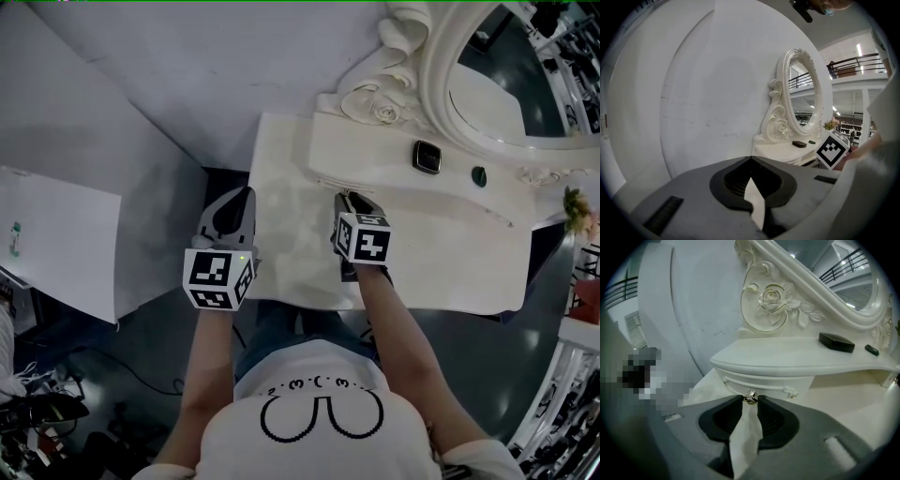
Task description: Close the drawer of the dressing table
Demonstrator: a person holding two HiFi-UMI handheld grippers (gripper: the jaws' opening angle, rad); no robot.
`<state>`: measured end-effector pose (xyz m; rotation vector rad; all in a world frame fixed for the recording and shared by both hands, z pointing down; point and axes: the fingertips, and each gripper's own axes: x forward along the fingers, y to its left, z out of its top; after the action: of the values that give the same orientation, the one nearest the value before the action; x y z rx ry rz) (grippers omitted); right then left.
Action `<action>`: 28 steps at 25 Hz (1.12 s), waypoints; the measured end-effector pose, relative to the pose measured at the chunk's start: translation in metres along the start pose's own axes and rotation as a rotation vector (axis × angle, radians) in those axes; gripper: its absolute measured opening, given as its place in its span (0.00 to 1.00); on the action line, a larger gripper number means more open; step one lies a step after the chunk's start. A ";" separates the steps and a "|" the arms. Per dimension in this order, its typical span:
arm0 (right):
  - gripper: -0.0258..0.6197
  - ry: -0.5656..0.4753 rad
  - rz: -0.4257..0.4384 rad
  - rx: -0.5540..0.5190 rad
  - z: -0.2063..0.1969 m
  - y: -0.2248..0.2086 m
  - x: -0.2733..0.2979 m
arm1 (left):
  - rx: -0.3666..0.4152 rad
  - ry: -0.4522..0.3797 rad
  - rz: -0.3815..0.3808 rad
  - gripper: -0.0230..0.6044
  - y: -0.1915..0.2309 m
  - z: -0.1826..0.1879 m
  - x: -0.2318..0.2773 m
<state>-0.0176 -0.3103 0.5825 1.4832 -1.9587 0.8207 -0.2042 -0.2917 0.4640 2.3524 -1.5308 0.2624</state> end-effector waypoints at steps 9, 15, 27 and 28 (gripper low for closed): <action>0.20 0.009 -0.008 -0.014 0.015 -0.008 0.013 | 0.010 -0.007 -0.011 0.03 -0.002 0.007 0.004; 0.21 -0.008 -0.026 -0.019 0.015 -0.008 0.013 | 0.018 -0.014 -0.014 0.03 -0.004 0.010 0.002; 0.15 -0.126 -0.026 0.013 0.037 -0.016 -0.049 | 0.033 -0.069 -0.049 0.03 -0.024 0.030 -0.003; 0.06 -0.143 -0.021 0.002 0.040 -0.016 -0.057 | 0.037 -0.076 -0.055 0.03 -0.027 0.032 -0.003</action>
<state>0.0098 -0.3070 0.5163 1.6003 -2.0424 0.7253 -0.1819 -0.2907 0.4287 2.4559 -1.5046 0.1922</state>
